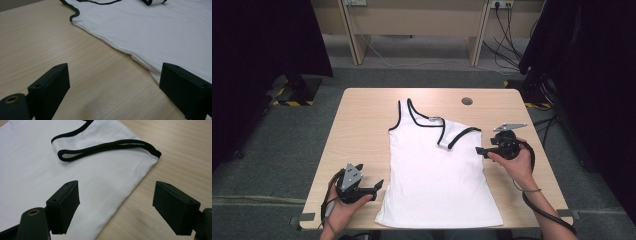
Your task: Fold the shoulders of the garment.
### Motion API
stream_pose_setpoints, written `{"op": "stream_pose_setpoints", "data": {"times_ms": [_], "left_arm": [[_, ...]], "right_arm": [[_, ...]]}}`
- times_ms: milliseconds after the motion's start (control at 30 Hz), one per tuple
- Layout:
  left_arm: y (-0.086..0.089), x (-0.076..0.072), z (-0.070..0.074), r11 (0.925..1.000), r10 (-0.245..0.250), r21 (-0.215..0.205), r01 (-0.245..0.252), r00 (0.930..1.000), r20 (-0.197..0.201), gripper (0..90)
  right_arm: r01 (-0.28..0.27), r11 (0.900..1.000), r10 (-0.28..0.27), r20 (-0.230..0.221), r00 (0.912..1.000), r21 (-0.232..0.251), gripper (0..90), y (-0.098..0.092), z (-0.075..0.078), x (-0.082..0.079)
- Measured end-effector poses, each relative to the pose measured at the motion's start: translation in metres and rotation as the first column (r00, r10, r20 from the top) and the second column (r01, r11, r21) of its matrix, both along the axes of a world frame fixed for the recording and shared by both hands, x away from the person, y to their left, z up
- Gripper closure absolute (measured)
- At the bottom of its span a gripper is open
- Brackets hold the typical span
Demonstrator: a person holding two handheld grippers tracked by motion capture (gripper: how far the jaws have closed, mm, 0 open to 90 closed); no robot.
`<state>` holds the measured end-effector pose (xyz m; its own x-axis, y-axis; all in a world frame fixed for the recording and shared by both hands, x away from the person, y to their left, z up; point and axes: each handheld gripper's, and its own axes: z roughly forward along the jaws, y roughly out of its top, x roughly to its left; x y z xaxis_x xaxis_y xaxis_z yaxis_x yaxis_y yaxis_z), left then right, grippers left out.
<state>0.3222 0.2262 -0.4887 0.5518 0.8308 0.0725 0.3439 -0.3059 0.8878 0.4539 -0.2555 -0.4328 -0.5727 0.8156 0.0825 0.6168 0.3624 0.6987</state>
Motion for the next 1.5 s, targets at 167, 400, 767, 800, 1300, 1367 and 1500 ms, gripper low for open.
{"op": "stream_pose_setpoints", "data": {"times_ms": [167,400,767,800,1300,1367,1500], "left_arm": [[0.0,0.0,0.0,1.0,-0.001,0.002,0.001,1.0,-0.001,8.9],[0.001,0.0,0.0,1.0,0.002,-0.002,-0.002,1.0,0.001,8.9],[0.002,0.0,0.0,0.9999,0.008,-0.009,-0.008,1.0,-0.001,9.0],[0.002,0.0,0.0,0.9999,0.008,-0.009,-0.008,1.0,-0.001,8.9],[0.001,0.0,0.0,0.9999,0.01,-0.007,-0.01,1.0,-0.001,9.1],[0.001,0.0,0.0,0.9999,0.01,-0.006,-0.01,0.9999,-0.001,9.1],[0.001,0.0,0.0,0.9999,0.011,-0.006,-0.011,0.9999,-0.001,9.1]], "right_arm": [[0.003,1.0,-0.003,0.002,1.0,0.001,21.4,-0.004,0.0,-0.01],[0.004,1.0,-0.005,0.026,0.9996,0.01,21.4,-0.01,-0.004,-0.024],[0.026,0.999,-0.027,0.042,0.9988,0.019,21.3,-0.023,-0.013,-0.049],[0.027,0.999,-0.028,0.05,0.9984,0.017,21.3,-0.024,-0.014,-0.051],[0.075,0.996,-0.077,0.048,0.9959,0.038,20.9,-0.044,-0.031,-0.081],[0.084,0.996,-0.086,0.047,0.9951,0.042,20.9,-0.046,-0.033,-0.084],[0.099,0.994,-0.102,0.045,0.9938,0.051,20.8,-0.051,-0.039,-0.089]]}}
